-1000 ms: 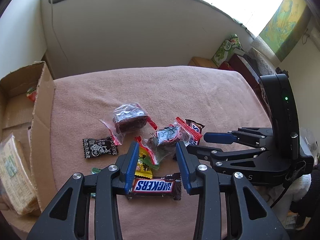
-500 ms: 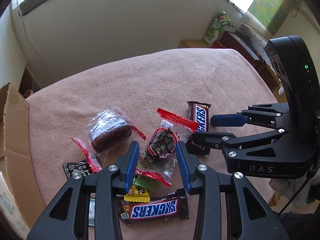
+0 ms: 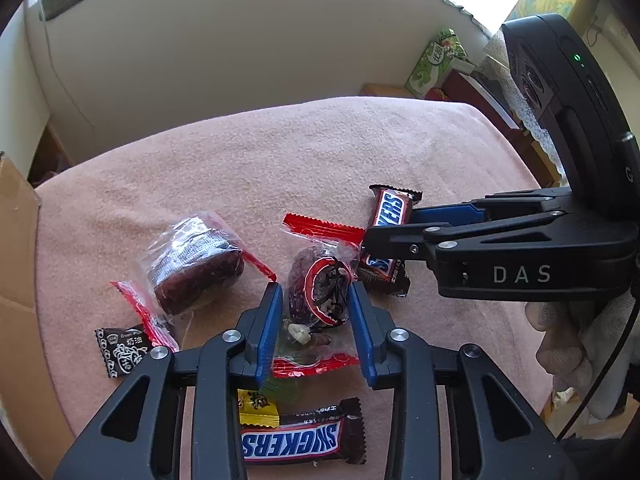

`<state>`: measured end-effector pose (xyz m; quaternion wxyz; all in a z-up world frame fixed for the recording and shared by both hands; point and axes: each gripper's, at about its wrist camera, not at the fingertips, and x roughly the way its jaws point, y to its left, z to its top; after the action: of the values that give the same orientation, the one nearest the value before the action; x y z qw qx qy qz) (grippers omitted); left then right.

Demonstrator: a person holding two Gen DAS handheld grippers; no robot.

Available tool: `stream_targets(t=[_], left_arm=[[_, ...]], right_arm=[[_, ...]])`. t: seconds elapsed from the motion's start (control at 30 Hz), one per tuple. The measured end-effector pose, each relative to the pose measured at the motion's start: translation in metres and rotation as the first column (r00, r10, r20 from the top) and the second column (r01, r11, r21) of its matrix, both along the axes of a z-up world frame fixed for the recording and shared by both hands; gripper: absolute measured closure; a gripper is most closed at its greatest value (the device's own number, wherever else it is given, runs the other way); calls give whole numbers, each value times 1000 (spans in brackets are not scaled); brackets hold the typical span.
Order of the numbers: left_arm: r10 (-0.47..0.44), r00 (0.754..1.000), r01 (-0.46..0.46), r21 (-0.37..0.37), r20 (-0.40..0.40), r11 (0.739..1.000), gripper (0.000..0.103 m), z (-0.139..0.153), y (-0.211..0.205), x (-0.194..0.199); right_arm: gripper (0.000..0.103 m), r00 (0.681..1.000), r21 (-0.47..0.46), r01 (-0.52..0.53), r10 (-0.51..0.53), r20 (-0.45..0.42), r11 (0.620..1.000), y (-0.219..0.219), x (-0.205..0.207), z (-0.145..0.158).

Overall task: Organize snacks
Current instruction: 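Grasp the red-labelled candy bag with the left tool while the right tool grasps a Snickers bar, then carry the candy bag and Snickers bar into the box, opening the right tool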

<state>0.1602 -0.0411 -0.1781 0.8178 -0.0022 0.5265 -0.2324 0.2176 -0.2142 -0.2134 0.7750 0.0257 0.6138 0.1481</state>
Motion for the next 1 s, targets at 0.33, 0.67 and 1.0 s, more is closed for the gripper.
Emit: stream_targets(t=[0.33,0.67,1.0], left_arm=[[55,999,-54,-54,2,997,76,9,14,-9],[123,992,-119,-129,21,984,76,36,37,-24],[223,973,-209,-184,60,961,76,68,73,-34]], right_arm=[[73,999,-11,-43,43,27,999,12,3,0],[77,997,-5,-59,59,49,998,13,-3,8],[77,994,20,-51,49,97,998,-2,-26,40]])
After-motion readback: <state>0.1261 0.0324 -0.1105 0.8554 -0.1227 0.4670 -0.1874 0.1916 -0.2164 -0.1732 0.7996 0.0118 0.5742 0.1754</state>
